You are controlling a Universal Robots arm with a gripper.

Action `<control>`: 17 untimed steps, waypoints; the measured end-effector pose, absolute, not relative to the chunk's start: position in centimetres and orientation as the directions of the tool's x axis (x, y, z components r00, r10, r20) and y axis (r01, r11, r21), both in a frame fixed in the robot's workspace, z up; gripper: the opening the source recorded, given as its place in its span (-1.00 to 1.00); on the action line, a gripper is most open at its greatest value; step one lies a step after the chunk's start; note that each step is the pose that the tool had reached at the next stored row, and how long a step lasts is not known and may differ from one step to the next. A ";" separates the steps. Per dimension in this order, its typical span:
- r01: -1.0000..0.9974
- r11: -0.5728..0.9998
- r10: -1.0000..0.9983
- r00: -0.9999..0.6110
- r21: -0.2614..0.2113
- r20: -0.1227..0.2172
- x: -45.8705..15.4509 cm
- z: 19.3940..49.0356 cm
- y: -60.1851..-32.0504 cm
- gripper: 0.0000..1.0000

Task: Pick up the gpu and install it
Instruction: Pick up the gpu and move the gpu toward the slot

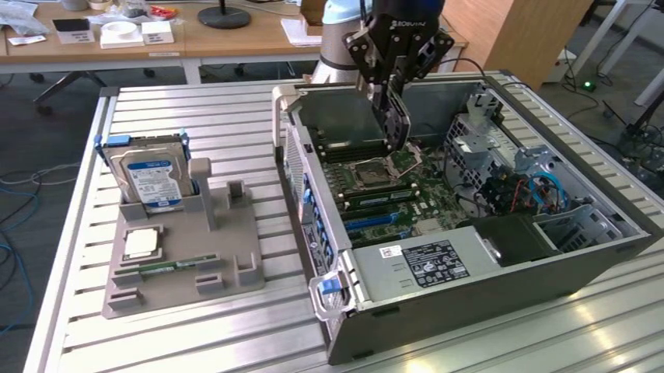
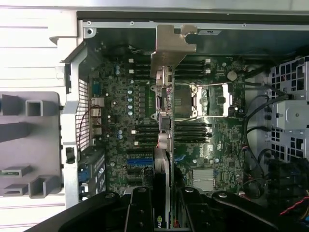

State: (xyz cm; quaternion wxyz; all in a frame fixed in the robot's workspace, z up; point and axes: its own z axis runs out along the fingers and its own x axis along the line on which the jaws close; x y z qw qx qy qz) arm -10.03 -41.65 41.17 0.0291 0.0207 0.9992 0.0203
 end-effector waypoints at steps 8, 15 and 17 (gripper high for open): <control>0.040 0.998 0.042 -0.997 0.042 -0.057 -8.8 41.2 -41.6 -0.48; 0.040 0.998 0.042 -0.997 0.042 -0.057 -7.4 41.2 -41.5 -0.48; 0.040 0.998 0.042 -0.997 0.042 -0.057 -7.0 41.2 -41.5 -0.48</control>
